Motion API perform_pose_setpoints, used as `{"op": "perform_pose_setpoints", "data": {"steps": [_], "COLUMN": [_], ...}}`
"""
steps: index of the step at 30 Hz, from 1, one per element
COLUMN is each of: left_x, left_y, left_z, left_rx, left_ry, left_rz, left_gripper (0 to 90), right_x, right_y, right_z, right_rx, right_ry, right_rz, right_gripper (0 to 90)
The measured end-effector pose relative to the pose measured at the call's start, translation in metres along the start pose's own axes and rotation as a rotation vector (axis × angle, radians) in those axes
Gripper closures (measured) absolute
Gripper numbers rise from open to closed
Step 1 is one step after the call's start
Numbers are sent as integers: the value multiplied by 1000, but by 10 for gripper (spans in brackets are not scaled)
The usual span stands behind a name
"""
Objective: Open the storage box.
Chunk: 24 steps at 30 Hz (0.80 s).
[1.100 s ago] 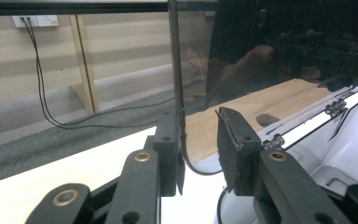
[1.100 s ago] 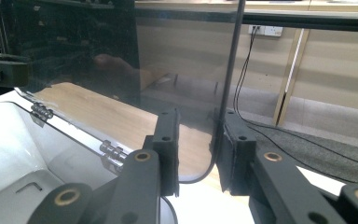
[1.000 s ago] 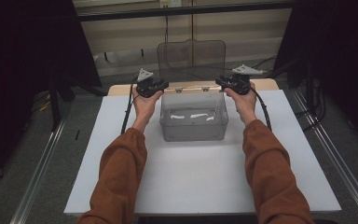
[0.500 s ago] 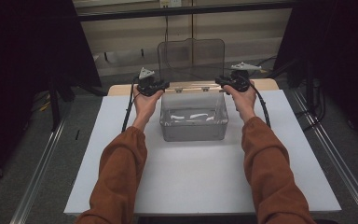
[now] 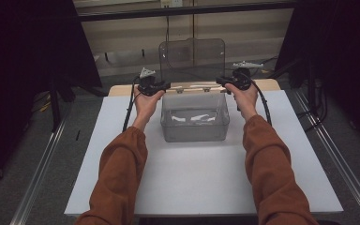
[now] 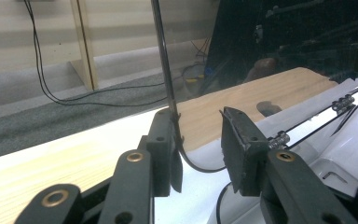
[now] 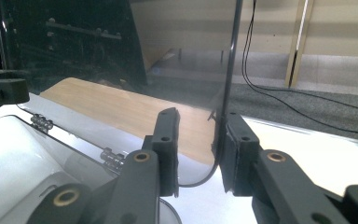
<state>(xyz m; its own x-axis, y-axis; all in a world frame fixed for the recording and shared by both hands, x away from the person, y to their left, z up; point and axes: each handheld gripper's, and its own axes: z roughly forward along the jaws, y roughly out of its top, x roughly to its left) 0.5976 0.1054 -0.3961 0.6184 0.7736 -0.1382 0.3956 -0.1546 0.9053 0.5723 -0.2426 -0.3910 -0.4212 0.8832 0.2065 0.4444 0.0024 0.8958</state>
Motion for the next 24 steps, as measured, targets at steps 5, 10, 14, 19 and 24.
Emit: {"op": "perform_pose_setpoints", "data": {"steps": [5, 10, 14, 19, 24], "left_x": [1, 1, 1, 2, 5], "left_y": [0, 2, 2, 1, 1], "left_z": [0, 2, 3, 4, 6], "left_rx": [13, 39, 44, 49, 61], "left_ry": [0, -2, -1, -9, -18], "left_rz": [-10, -13, -18, -21, -60], "left_gripper": [645, 619, 611, 575, 565], "right_x": [-1, -2, -3, -4, -7], "right_y": [0, 2, 2, 0, -1], "right_z": [1, 3, 5, 7, 10], "right_rx": [4, 34, 38, 41, 49], "right_ry": [3, 3, 8, 10, 24], "right_rz": [27, 39, 46, 59, 97], "right_gripper": [701, 683, 680, 657, 642]}}
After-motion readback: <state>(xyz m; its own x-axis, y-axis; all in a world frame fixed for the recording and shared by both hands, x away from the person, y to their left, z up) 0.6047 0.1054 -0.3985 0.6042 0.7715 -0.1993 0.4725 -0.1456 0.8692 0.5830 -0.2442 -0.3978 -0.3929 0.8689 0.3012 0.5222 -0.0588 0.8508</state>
